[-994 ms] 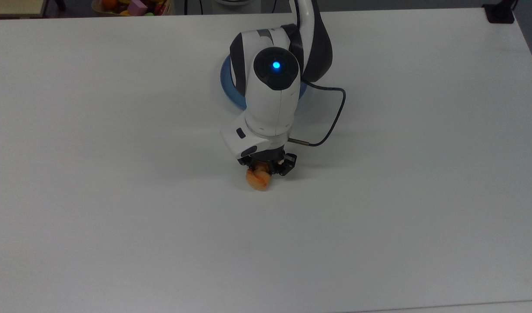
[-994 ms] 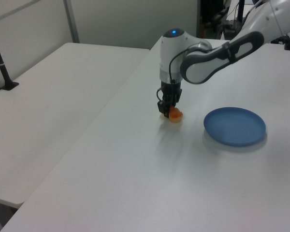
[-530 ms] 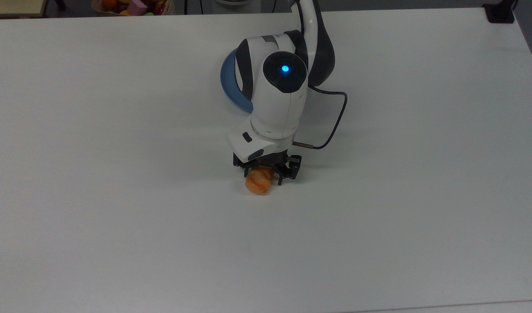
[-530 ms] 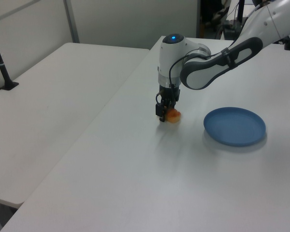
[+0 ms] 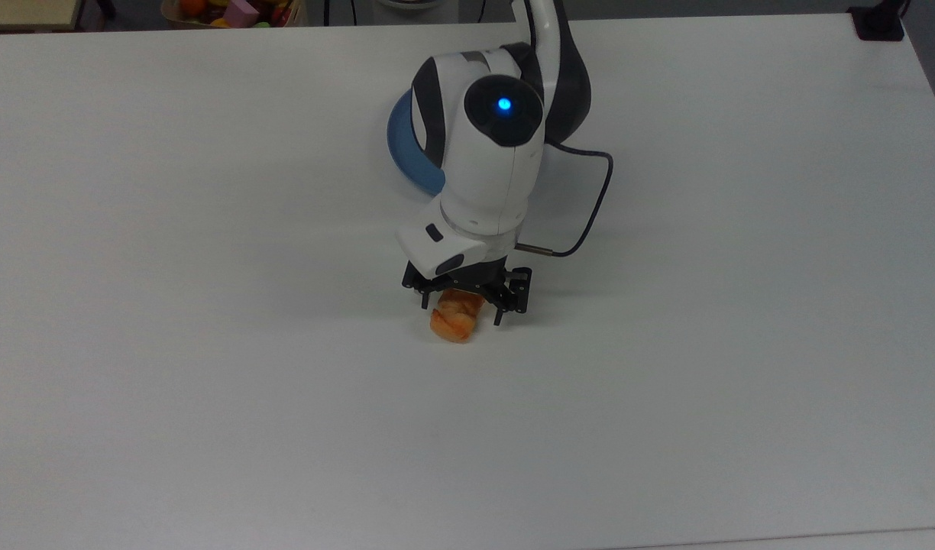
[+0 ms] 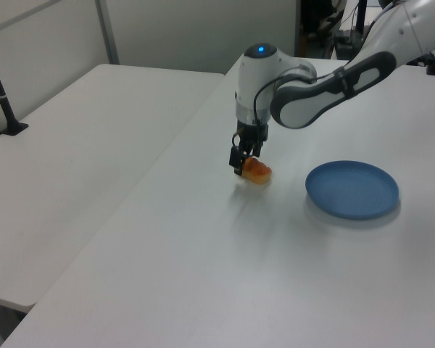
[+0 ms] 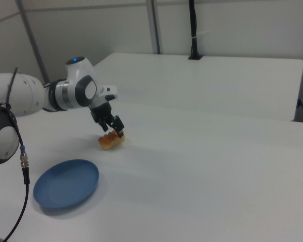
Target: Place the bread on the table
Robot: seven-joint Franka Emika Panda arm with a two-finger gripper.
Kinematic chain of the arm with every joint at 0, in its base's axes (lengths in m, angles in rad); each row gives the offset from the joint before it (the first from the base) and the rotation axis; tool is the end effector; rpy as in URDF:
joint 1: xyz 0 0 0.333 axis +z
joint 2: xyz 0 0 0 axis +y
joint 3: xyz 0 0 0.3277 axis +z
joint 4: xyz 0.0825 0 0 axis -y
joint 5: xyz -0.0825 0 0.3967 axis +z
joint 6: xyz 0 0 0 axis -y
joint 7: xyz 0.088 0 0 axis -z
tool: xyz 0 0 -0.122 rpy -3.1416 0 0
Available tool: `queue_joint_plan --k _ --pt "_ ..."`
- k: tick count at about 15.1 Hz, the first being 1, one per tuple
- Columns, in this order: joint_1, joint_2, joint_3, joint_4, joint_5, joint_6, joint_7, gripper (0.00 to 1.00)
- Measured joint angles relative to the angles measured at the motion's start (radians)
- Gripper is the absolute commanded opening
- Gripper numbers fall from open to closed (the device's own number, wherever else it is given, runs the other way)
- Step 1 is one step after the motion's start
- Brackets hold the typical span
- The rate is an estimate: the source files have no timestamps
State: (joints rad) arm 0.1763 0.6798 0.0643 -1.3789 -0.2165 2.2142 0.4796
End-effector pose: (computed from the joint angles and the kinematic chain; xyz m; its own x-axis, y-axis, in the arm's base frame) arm 0.7481 0.1630 0.3173 0.9709 -0.1302 0.2011 -0.1458 -0.9872 0.0647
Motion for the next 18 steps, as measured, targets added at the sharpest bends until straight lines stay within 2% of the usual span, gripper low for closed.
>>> queue_joint_plan --k 3,8,13,18 --pt "-0.003 -0.068 0.000 -0.022 0.000 -0.020 0.000 1.00" --pt "-0.018 -0.221 0.000 -0.071 0.000 -0.205 0.001 1.00" --pt "-0.043 -0.407 -0.002 -0.226 0.002 -0.229 0.001 1.00" --pt "-0.048 -0.543 -0.002 -0.382 0.007 -0.233 -0.006 1.00"
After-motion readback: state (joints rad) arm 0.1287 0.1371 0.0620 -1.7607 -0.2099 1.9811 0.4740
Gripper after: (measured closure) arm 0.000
